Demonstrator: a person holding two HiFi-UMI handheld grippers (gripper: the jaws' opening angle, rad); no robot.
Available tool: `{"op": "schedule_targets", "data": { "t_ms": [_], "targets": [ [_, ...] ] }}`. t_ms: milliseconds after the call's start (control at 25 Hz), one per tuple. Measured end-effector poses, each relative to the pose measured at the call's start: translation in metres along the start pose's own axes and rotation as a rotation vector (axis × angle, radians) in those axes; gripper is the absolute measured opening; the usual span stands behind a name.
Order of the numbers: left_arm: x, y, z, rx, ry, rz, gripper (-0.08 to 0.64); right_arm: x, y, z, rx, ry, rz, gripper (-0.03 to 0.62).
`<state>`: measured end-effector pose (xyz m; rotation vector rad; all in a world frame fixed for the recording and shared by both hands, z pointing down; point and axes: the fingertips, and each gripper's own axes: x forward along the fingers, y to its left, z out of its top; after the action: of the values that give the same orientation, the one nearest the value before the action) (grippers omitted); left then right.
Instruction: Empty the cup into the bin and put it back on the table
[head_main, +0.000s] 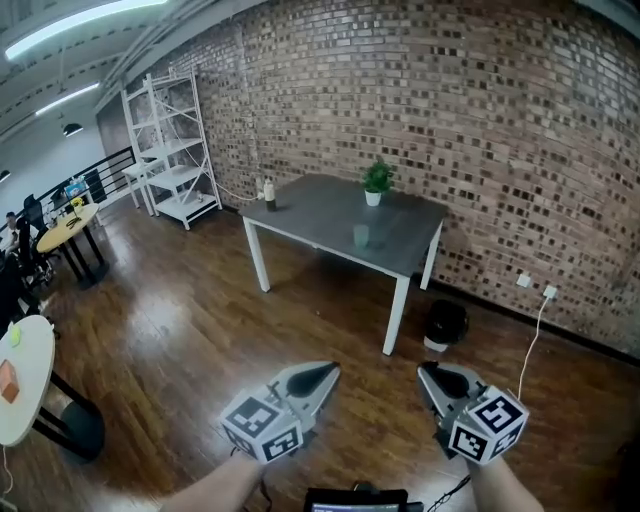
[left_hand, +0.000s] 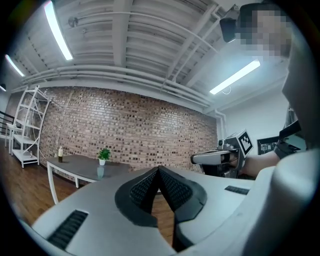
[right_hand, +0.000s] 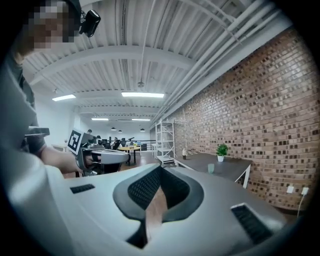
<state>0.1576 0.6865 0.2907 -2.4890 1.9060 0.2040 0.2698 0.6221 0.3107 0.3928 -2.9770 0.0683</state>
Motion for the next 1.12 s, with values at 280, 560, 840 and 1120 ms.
{"op": "schedule_targets", "data": {
  "t_ms": [280,560,840,1120],
  "targets": [
    [0.064,0.044,-0.003,0.028,0.004,0.051,0.005,0.041,-0.070,0.012,-0.013,-0.023,0.008,0.002],
    [0.110,0.078,-0.005,0.013,0.008,0.098,0.005,0.068,-0.123,0.018,0.020,-0.024,0.025,0.002],
    [0.151,0.117,-0.012,-0.006,0.001,0.071,0.005,0.105,-0.165,0.018,0.030,-0.023,0.002,0.002],
    [0.189,0.172,-0.015,-0.020,0.000,0.041,0.005,0.158,-0.200,0.028,0.028,-0.034,-0.025,0.002]
  ]
}}
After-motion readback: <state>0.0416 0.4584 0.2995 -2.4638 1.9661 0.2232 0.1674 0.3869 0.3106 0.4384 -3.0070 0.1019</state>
